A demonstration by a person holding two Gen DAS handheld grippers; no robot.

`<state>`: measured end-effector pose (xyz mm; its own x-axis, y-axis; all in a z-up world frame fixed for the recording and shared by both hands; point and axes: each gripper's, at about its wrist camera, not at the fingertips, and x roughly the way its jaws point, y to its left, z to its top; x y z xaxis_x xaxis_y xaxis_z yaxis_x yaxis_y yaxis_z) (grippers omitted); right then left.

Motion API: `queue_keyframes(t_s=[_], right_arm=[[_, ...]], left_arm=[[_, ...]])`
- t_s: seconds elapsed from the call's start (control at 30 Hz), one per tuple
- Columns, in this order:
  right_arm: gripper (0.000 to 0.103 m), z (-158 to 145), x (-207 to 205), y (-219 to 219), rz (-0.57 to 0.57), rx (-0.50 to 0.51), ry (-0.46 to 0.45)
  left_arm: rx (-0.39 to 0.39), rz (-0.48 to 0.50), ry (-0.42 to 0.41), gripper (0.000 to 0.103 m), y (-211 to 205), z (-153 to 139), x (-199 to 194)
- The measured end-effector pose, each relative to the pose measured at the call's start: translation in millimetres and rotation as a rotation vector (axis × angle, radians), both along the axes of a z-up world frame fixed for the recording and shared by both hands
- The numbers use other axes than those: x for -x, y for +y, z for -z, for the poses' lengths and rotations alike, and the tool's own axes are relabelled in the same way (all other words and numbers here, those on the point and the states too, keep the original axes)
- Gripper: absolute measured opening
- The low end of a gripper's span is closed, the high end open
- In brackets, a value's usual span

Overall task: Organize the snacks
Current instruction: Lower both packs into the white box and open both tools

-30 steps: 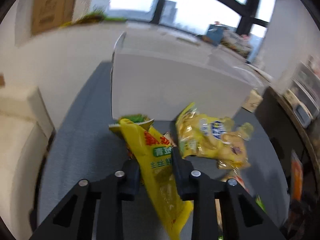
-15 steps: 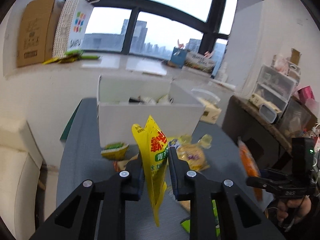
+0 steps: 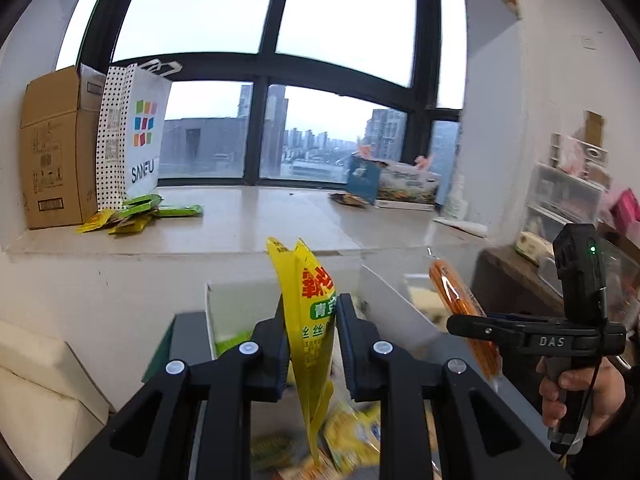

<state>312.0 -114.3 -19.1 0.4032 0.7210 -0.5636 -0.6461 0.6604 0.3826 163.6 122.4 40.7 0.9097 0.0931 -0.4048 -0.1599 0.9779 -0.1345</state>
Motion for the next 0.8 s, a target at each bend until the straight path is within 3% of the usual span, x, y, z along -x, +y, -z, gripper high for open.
queue_keyframes(t_s=[0.13,0.3,0.33,0.37,0.4,0.43,0.53,0.8], right_arm=[[0.067,3,-43,34,0.055,0.069,0.024],[0.067,3,-78,61,0.087,0.107,0.041],[0.074,3,-81,61,0.086,0.107,0.037],[0.09,3,-86,65,0.076,0.105,0.04],[0.098,5,-91,68,0.067,0.1,0.053],[0.103,5,-95,67,0.08,0.08,0.059],[0.103,0,-92,56,0.131,0.041,0.038],[0.103,-11,-66,60,0.085,0.129,-0.088]], left_arm=[[-0.022,-0.034,0.069,0.024,27,8,-50],[-0.042,-0.023,0.145,0.027,40,22,-85],[-0.029,-0.047,0.163,0.043,46,27,-90],[-0.024,-0.082,0.176,0.082,49,30,-92],[-0.013,-0.105,0.185,0.103,52,33,-93],[0.005,-0.121,0.181,0.103,57,36,-92],[0.036,-0.114,0.193,0.103,63,42,-89],[0.006,-0.122,0.168,0.103,56,36,-66]])
